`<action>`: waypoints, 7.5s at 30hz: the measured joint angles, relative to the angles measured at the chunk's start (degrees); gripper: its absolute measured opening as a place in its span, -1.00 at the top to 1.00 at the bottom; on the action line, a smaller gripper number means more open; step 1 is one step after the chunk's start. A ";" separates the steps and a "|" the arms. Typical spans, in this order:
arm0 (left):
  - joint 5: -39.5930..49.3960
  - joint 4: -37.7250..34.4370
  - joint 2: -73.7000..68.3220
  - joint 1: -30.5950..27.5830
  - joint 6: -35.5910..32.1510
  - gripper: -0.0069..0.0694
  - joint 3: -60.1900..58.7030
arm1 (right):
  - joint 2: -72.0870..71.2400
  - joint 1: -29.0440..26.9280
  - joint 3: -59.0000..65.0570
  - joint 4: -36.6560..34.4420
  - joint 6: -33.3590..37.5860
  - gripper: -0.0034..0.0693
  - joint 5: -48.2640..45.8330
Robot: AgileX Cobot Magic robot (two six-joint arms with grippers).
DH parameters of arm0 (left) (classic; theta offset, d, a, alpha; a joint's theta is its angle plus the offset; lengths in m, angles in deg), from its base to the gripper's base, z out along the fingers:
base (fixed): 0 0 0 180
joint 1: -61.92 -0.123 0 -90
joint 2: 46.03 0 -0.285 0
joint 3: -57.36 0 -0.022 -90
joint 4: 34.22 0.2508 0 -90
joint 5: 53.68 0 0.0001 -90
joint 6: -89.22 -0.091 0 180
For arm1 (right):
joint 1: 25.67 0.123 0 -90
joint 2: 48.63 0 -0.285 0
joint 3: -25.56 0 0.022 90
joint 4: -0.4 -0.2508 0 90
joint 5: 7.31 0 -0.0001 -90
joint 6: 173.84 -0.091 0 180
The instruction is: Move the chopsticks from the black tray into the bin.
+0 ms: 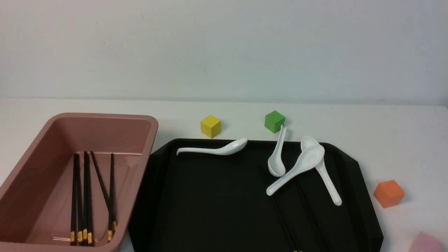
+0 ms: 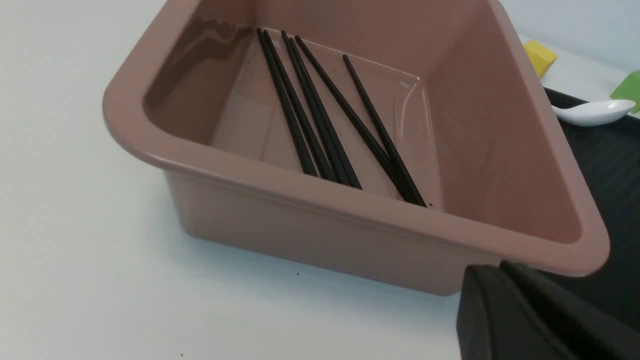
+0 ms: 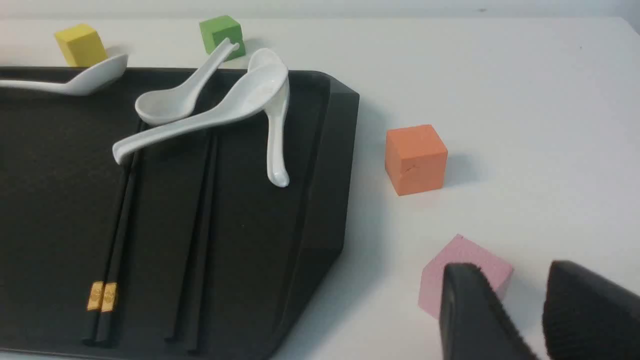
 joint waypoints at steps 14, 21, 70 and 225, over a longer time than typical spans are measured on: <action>0.00 0.00 0.00 0.00 0.00 0.71 0.00 | 0.00 0.00 0.00 0.00 0.00 0.25 0.00; 0.00 0.00 0.00 0.00 0.00 0.71 0.00 | 0.00 0.00 0.00 0.00 0.00 0.25 0.00; 0.00 0.00 0.00 0.00 0.00 0.64 0.00 | 41.29 0.00 -31.97 -35.43 11.80 0.93 -32.51; 0.05 0.06 0.05 -0.05 0.07 0.36 -0.03 | -0.13 34.05 -7.71 2.43 0.28 0.86 11.63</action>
